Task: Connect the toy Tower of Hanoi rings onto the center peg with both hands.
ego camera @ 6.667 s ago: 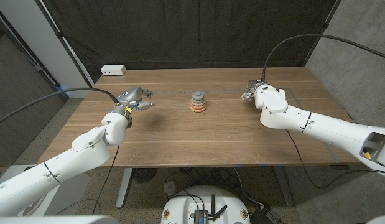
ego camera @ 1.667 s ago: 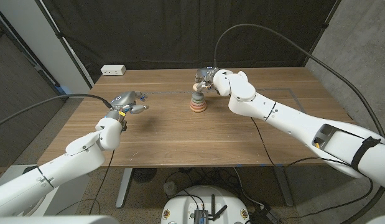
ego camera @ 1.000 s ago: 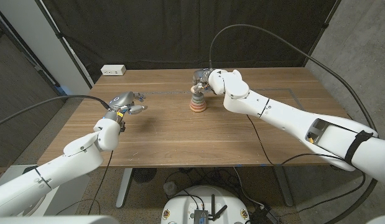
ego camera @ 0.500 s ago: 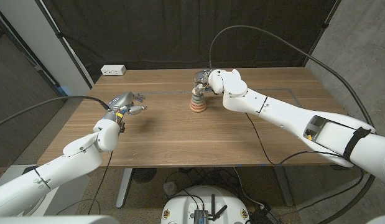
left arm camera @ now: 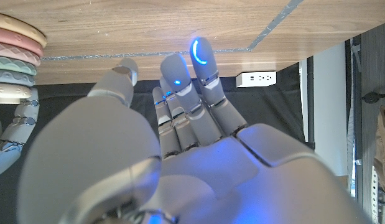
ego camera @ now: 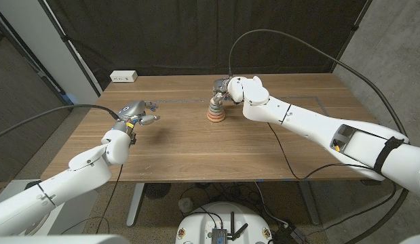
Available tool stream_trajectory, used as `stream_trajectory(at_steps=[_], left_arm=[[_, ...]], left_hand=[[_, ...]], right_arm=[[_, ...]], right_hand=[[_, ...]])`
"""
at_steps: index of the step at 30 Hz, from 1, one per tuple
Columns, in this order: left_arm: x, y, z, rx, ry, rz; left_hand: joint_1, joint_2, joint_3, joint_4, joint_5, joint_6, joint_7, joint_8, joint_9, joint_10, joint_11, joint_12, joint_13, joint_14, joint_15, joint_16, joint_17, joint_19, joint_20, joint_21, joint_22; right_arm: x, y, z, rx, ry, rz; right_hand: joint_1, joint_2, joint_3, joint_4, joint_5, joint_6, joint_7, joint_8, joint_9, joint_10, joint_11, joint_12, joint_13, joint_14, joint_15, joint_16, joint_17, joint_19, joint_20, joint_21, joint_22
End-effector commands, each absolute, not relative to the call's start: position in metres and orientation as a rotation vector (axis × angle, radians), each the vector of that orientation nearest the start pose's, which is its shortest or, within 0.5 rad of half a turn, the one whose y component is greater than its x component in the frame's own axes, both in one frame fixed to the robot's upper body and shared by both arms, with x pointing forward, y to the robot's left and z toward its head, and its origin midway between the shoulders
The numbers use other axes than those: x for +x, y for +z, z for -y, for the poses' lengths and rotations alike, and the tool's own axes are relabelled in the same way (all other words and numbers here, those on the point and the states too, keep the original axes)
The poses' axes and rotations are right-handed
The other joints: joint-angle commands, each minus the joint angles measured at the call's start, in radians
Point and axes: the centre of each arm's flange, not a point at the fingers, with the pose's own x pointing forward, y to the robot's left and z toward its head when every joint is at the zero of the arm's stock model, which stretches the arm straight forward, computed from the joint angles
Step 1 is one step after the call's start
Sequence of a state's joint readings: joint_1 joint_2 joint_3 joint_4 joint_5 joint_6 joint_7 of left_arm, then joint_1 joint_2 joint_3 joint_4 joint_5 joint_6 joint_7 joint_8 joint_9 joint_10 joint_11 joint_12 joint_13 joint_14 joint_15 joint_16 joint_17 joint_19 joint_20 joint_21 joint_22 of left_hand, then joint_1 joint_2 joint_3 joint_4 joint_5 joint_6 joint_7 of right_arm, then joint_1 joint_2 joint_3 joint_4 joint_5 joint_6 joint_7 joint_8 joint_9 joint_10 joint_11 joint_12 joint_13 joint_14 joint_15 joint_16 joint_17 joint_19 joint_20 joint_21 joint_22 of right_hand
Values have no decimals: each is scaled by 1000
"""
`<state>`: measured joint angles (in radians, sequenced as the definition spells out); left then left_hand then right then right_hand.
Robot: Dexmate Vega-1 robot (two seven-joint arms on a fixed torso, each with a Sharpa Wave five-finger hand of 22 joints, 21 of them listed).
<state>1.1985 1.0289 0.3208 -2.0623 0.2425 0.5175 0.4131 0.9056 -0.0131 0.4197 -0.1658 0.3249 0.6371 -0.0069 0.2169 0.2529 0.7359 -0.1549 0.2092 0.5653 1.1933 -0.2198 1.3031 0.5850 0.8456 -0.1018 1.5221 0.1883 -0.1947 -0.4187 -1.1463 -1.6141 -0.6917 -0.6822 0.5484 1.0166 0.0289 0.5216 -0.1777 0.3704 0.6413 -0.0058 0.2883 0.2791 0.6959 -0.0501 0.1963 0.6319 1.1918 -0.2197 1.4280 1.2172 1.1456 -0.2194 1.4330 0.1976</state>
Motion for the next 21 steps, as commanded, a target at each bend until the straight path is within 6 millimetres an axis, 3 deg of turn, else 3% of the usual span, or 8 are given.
stream_trajectory(at_steps=[1, 21], left_arm=[[525, -21, -334, 1193, 385, 476], [522, -22, -334, 1188, 386, 479]], left_hand=[[3, -6, 5, 1, -4, 3, 6, -3, 5, 11, 1, -1, 1, 8, 0, 8, 4, 8, -108, 7, 2], [0, -7, 6, 2, -4, 3, 6, -3, 6, 10, -4, -1, 1, 4, 0, 4, 0, 8, -108, 7, 2]], right_arm=[[627, 88, 23, -1699, 194, 281], [626, 82, 28, -1712, 207, 260]], right_hand=[[7, 16, 21, 13, 7, 35, -27, 4, 0, 68, -57, 6, 5, 0, 0, 8, 2, 3, -4, -1, 3], [-24, -11, 5, 19, 5, -3, -34, -11, 5, 31, -50, -6, 3, -6, -1, 7, 4, -4, -3, -2, 0]])
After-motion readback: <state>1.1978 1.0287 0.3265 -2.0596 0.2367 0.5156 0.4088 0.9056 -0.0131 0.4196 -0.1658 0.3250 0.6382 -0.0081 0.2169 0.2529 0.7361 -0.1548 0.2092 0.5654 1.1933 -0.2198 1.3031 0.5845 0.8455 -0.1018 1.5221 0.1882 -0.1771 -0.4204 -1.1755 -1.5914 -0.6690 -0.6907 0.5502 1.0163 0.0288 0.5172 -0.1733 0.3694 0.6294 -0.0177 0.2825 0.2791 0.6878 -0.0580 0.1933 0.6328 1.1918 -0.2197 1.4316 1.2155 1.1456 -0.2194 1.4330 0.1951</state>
